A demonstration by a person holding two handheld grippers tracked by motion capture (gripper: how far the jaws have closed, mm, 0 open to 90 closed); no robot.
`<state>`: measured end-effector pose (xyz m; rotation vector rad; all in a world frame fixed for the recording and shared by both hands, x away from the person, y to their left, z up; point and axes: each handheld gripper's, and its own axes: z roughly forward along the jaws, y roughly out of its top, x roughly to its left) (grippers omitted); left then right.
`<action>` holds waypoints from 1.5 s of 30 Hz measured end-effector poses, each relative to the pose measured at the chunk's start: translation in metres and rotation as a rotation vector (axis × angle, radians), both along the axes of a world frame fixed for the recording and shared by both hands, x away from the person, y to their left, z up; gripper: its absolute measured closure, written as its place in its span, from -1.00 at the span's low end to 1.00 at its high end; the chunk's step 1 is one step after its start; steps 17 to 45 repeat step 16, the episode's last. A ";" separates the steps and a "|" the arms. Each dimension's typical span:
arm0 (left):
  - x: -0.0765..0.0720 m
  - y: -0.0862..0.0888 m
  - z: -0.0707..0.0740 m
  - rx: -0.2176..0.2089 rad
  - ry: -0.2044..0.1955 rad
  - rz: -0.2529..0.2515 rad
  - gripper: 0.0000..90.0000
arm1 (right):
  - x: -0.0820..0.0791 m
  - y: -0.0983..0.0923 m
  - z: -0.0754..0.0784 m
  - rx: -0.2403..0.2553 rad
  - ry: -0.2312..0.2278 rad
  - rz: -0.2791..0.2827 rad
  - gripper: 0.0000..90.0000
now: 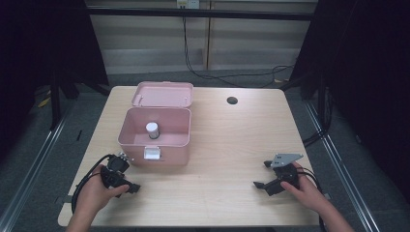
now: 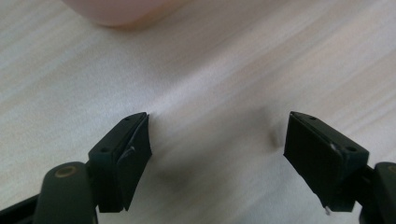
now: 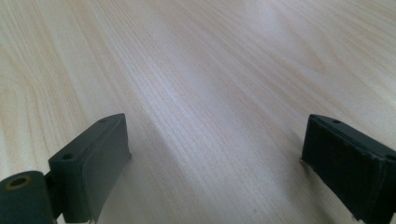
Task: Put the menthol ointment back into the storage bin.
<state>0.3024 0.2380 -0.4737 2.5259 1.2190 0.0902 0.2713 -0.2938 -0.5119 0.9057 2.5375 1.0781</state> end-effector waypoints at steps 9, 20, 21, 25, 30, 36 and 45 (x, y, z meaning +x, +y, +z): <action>-0.009 -0.004 -0.015 -0.045 -0.143 -0.085 -0.95 | 0.000 0.000 0.000 0.000 0.001 -0.002 -0.85; -0.012 0.000 -0.017 -0.075 -0.166 -0.095 -1.00 | 0.000 0.000 0.000 0.000 0.000 -0.002 -0.85; -0.012 0.000 -0.017 -0.075 -0.166 -0.095 -1.00 | 0.000 0.000 0.000 0.000 0.000 -0.002 -0.85; -0.012 0.000 -0.017 -0.075 -0.166 -0.095 -1.00 | 0.000 0.000 0.000 0.000 0.000 -0.002 -0.85; -0.012 0.000 -0.017 -0.075 -0.166 -0.095 -1.00 | 0.000 0.000 0.000 0.000 0.000 -0.002 -0.85; -0.012 0.000 -0.017 -0.075 -0.166 -0.095 -1.00 | 0.000 0.000 0.000 0.000 0.000 -0.002 -0.85; -0.012 0.000 -0.017 -0.075 -0.166 -0.095 -1.00 | 0.000 0.000 0.000 0.000 0.000 -0.002 -0.85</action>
